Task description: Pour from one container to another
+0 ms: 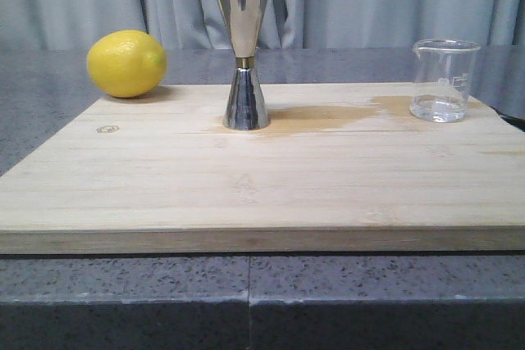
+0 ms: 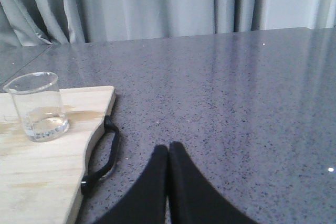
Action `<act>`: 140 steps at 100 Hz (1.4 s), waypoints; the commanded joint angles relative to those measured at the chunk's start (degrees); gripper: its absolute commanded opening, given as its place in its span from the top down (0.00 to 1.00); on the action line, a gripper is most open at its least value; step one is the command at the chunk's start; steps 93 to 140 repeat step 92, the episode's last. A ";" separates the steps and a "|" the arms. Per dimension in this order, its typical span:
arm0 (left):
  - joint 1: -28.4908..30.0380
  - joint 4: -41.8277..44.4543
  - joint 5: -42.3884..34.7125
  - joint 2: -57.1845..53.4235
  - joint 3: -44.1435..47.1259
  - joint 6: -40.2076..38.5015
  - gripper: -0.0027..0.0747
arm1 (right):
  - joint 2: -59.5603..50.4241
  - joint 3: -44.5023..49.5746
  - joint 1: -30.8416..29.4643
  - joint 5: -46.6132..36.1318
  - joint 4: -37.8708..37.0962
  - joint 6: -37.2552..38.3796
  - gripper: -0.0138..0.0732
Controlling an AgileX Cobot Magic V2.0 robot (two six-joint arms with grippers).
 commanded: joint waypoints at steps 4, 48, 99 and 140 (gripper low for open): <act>0.07 -0.57 -4.70 -1.25 1.61 -0.02 0.99 | -1.37 2.56 -0.23 -10.01 -0.09 -0.35 0.91; 0.07 -0.57 -4.70 -1.15 1.61 -0.02 0.99 | -2.47 3.20 -0.12 -9.51 -0.19 -0.35 0.91; 0.07 -0.57 -4.70 -1.15 1.61 -0.02 0.99 | -2.47 3.20 -0.12 -9.51 -0.19 -0.35 0.91; 0.07 -0.57 -4.70 -1.15 1.61 -0.02 0.99 | -2.47 3.20 -0.12 -9.51 -0.19 -0.35 0.91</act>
